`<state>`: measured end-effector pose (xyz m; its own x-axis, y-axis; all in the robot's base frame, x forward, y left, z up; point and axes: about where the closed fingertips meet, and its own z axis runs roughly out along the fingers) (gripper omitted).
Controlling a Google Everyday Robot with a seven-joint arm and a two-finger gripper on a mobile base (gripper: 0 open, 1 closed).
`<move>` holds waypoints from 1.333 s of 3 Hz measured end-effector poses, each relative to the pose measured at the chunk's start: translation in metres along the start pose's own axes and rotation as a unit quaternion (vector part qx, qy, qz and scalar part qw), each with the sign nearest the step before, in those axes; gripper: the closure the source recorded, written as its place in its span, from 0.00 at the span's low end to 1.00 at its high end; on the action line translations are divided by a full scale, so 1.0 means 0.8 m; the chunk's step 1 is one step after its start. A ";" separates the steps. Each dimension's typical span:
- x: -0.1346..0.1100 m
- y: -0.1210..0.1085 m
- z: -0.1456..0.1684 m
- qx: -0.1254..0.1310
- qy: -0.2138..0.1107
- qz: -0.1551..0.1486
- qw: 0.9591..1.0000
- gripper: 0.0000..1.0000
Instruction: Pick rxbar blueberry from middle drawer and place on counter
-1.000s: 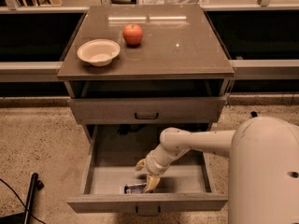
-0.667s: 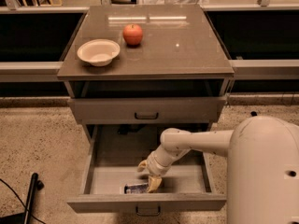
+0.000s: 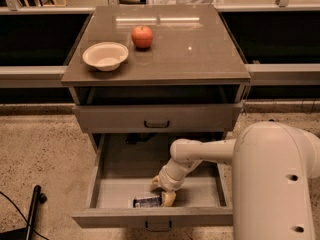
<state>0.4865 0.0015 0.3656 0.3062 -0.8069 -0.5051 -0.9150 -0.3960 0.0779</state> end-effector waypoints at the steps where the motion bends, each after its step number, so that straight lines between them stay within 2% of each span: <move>1: 0.002 0.001 0.004 -0.002 -0.001 0.001 1.000 0.35; 3: 0.006 -0.002 0.012 0.015 0.000 0.004 1.000 0.00; 4: 0.008 -0.004 0.017 0.018 0.003 0.007 1.000 1.00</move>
Offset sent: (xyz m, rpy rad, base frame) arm 0.0059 -0.0021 -0.0099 0.0095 -0.0334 -0.0388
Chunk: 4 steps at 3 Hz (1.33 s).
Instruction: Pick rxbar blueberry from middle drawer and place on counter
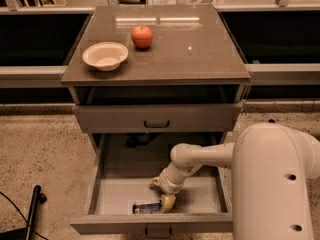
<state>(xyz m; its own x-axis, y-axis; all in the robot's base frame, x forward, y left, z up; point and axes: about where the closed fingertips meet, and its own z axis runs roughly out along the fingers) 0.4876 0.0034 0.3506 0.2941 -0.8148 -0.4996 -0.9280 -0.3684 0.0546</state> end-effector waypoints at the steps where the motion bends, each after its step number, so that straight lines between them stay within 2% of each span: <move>1: -0.001 -0.001 0.001 0.004 0.002 0.003 1.000 1.00; 2: -0.001 -0.001 0.000 0.004 0.002 0.003 1.000 1.00; 3: -0.017 -0.012 -0.034 0.039 -0.051 0.007 0.998 1.00; 4: -0.040 -0.025 -0.093 0.087 -0.121 0.009 0.989 1.00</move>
Offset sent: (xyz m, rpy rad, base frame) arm 0.0094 0.0028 0.0144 0.0402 -0.0191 -0.0487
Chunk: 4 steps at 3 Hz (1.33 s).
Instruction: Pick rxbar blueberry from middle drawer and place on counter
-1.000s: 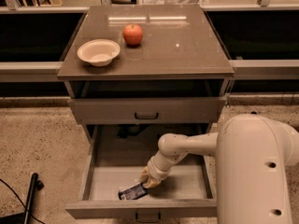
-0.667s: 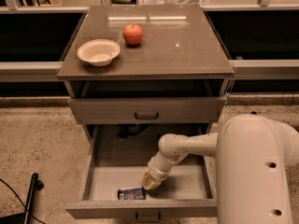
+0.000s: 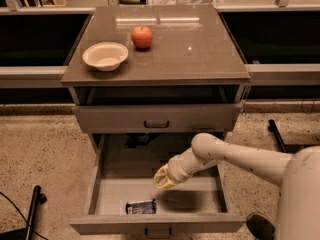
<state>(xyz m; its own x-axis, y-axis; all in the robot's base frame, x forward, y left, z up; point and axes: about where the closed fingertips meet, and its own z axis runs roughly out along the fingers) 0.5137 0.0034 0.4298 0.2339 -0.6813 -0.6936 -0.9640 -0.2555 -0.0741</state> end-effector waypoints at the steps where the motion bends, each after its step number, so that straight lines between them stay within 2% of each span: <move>1: -0.024 -0.016 -0.040 0.032 -0.026 -0.003 0.999 1.00; 2: -0.028 -0.025 -0.044 0.030 0.004 0.001 1.000 0.82; 3: -0.024 -0.026 -0.023 0.009 0.030 0.017 0.999 0.58; 4: -0.025 -0.024 -0.004 -0.005 0.042 0.019 0.999 0.35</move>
Offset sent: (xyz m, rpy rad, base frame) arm 0.0288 0.0092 0.0409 -0.1078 -0.0295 -0.0472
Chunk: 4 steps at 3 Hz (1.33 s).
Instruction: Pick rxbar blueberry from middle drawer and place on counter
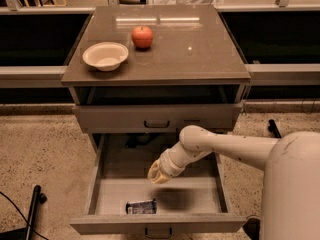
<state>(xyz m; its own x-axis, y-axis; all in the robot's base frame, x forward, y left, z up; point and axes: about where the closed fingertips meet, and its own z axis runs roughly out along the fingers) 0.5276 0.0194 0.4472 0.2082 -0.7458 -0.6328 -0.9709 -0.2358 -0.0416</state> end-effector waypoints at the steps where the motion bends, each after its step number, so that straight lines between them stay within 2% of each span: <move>1: -0.008 0.004 0.010 -0.008 0.009 -0.007 1.000 0.12; 2: -0.014 0.019 0.020 -0.023 0.004 -0.009 1.000 0.04; 3: -0.024 0.035 0.044 -0.042 -0.005 -0.012 0.999 0.03; 4: -0.017 0.039 0.062 -0.043 -0.004 -0.009 0.999 0.07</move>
Offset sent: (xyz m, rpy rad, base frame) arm -0.0338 0.0198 -0.0075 -0.0096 0.0447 0.0632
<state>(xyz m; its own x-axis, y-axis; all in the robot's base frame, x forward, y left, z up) 0.4889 0.0535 0.4161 0.2239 -0.7356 -0.6393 -0.9533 -0.3018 0.0134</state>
